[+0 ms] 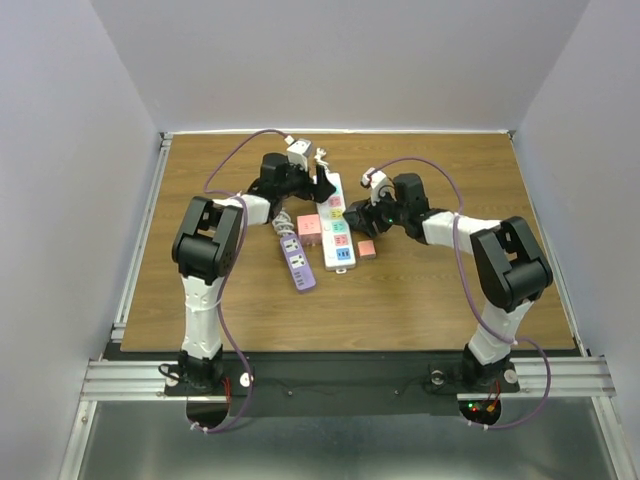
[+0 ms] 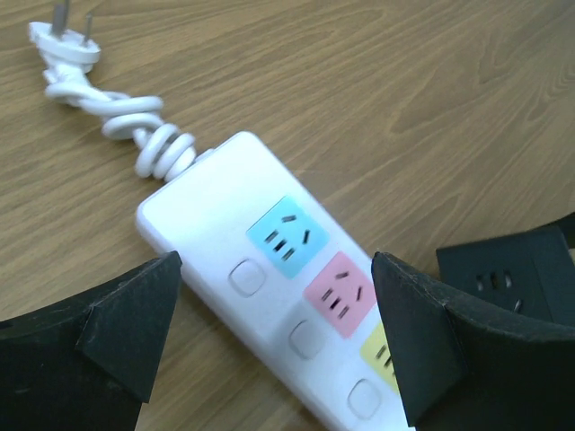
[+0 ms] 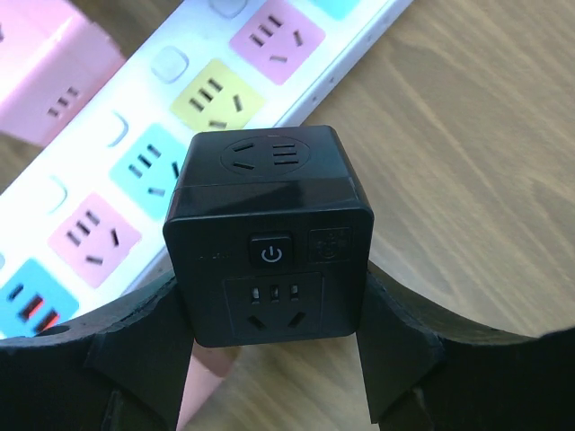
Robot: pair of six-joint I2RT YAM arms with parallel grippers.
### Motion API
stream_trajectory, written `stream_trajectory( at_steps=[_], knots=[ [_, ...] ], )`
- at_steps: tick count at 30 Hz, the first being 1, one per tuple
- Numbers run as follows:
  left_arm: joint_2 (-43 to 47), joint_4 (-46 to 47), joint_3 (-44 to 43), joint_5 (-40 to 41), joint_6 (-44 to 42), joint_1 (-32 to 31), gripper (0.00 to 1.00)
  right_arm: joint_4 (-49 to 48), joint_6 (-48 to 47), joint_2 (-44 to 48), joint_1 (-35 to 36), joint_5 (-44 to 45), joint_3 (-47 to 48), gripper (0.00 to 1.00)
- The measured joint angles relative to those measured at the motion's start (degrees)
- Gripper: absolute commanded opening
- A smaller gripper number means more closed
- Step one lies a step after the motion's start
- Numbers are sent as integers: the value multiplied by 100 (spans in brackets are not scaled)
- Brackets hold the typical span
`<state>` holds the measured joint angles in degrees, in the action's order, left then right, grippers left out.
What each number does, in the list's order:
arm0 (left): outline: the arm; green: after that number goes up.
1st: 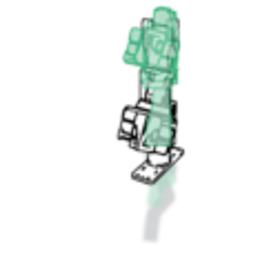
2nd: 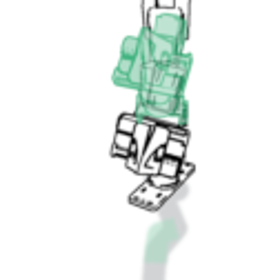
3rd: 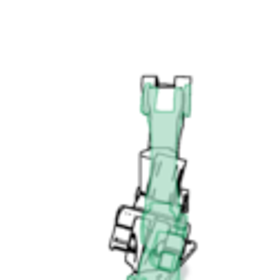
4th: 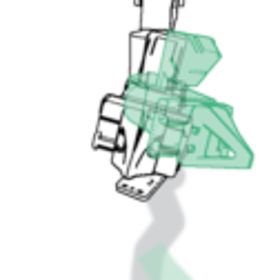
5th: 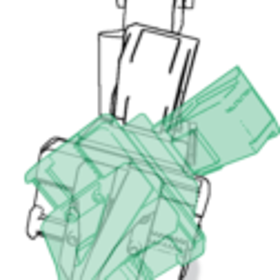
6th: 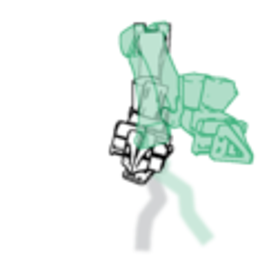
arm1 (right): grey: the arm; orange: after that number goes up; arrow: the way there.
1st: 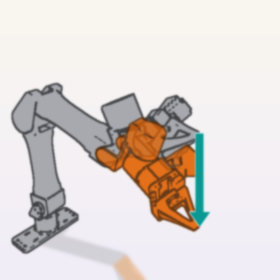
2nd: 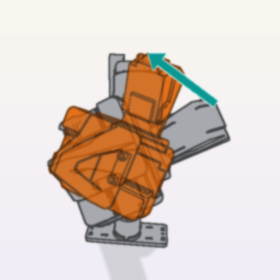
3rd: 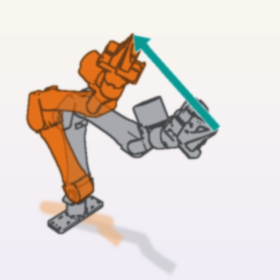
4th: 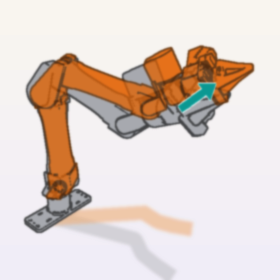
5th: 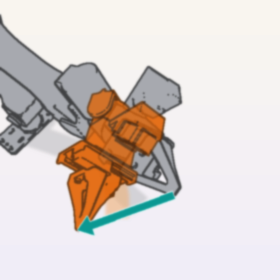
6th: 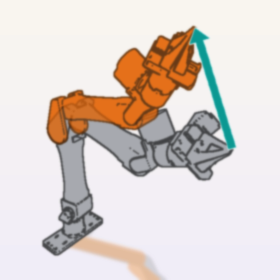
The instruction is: Insert the plug
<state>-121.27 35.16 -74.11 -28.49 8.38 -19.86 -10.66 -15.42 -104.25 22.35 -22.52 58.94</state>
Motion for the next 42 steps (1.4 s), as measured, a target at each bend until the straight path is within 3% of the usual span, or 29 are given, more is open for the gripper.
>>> stream_trajectory(
  at_steps=[5,19,30,36,42],
  knots=[
    [-271,-92,-387,-59,-15,-201,99,-15,7,31,153,-306,-153,1],
    [-313,-26,-323,-304,-59,-415,99,-42,-96,39,509,-1082,-319,1],
    [901,472,1139,-389,81,-13,99,214,-330,942,699,-981,-503,0],
    [1399,1110,1729,-535,332,522,99,780,-608,870,743,-859,208,0],
    [1493,1379,1982,-599,505,621,99,1392,-957,511,1040,-723,715,1]
  ],
)
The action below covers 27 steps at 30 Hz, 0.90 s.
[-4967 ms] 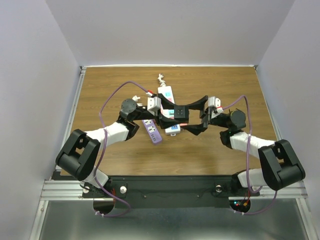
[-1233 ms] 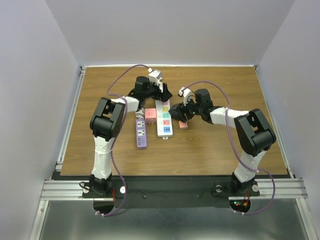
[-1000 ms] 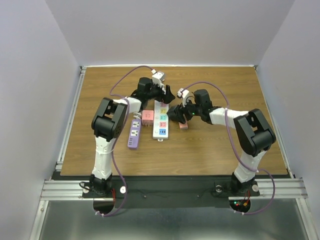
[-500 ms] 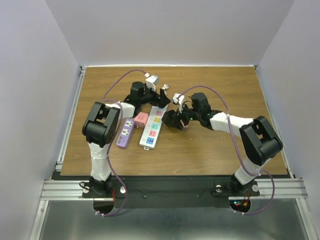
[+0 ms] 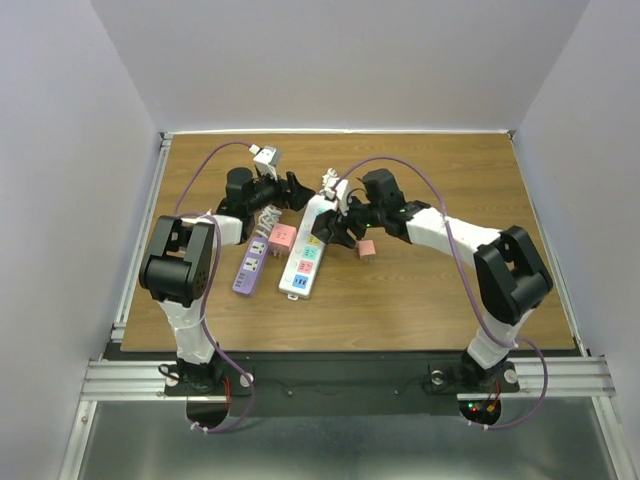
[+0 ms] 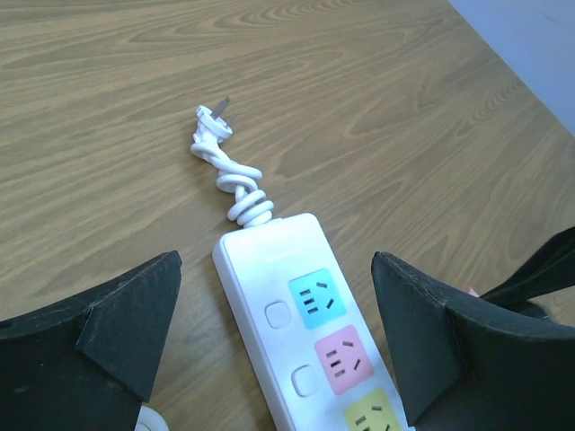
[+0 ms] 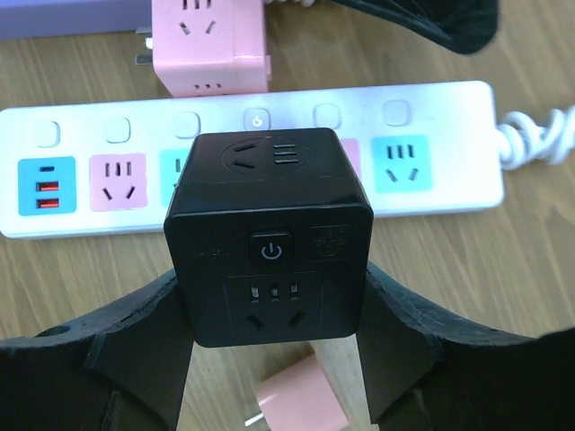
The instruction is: Insert the plug
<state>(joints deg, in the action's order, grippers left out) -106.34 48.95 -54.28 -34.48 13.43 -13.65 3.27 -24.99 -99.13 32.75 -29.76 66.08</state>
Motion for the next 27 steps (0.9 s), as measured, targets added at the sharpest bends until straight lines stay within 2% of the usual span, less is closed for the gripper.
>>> stream_trajectory(
  at_steps=[7,27],
  knots=[
    [337,149,289,37,61,17,99,791,-310,-702,260,334,717,0],
    [378,269,293,42,105,66,99,1440,-780,-1119,334,1366,1637,0]
  ],
)
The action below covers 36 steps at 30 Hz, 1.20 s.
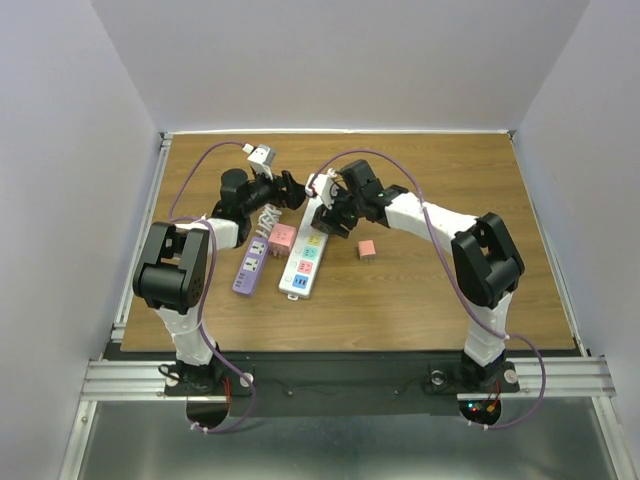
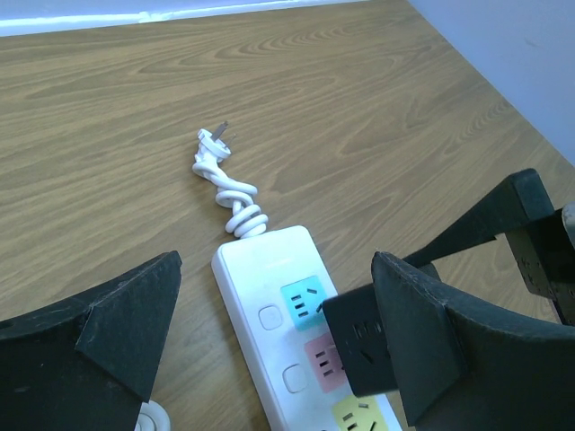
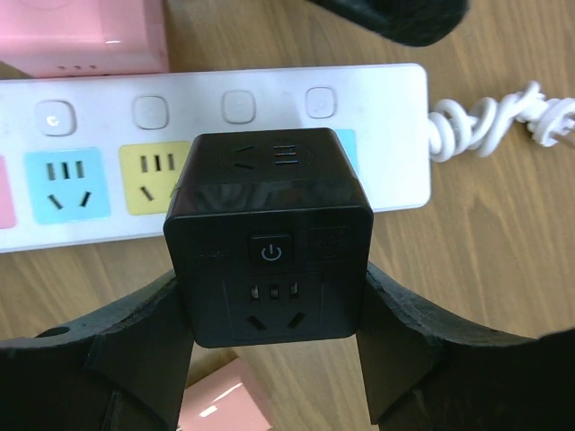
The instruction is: Insert the plug
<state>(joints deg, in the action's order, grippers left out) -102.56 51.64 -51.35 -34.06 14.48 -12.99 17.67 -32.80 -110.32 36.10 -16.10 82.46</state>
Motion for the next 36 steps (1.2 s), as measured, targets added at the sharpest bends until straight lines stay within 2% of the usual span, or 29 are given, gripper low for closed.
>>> stream_trajectory(
  at_steps=[18,36],
  knots=[
    [0,2,0,-85,0,0,99,680,-393,-608,-155,212,1095,0],
    [-2,2,0,-151,0,0,99,1056,-584,-911,-319,105,1587,0]
  ],
)
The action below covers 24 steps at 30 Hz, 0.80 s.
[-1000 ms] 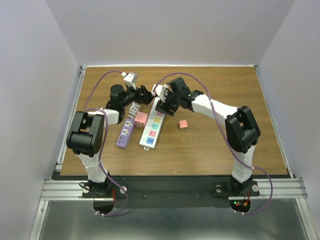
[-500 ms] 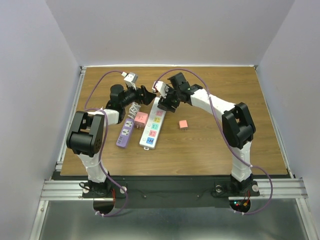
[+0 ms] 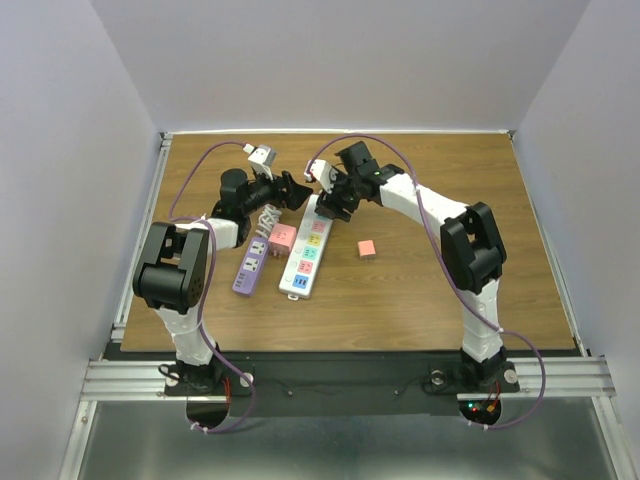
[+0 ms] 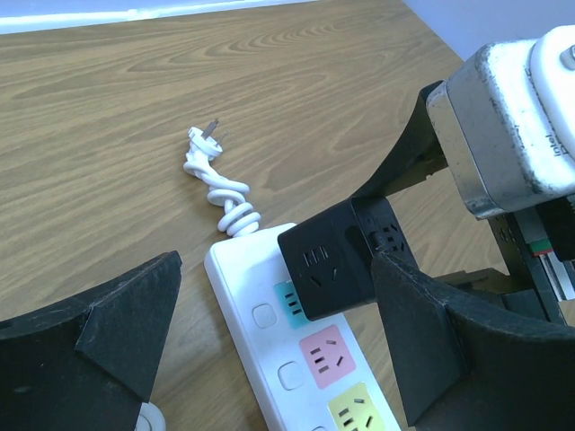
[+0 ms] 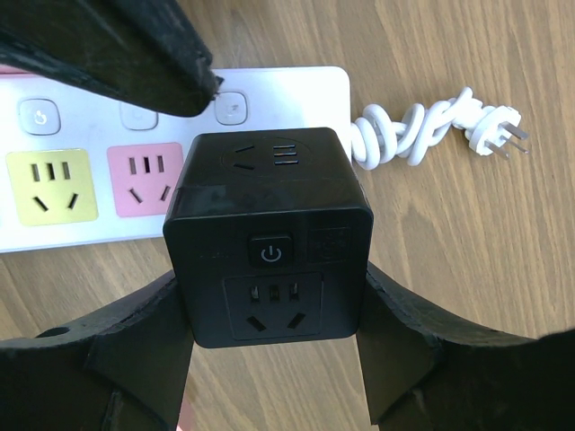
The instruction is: Insert the plug
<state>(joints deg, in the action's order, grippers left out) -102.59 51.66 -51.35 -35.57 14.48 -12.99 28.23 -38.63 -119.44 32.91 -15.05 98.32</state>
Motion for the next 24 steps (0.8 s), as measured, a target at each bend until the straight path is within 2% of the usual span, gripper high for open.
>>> stream_trajectory(
  at_steps=[24],
  knots=[
    [-13,0,0,-44,0,0,99,39,-37,59,0,-175,-92,1]
  ],
)
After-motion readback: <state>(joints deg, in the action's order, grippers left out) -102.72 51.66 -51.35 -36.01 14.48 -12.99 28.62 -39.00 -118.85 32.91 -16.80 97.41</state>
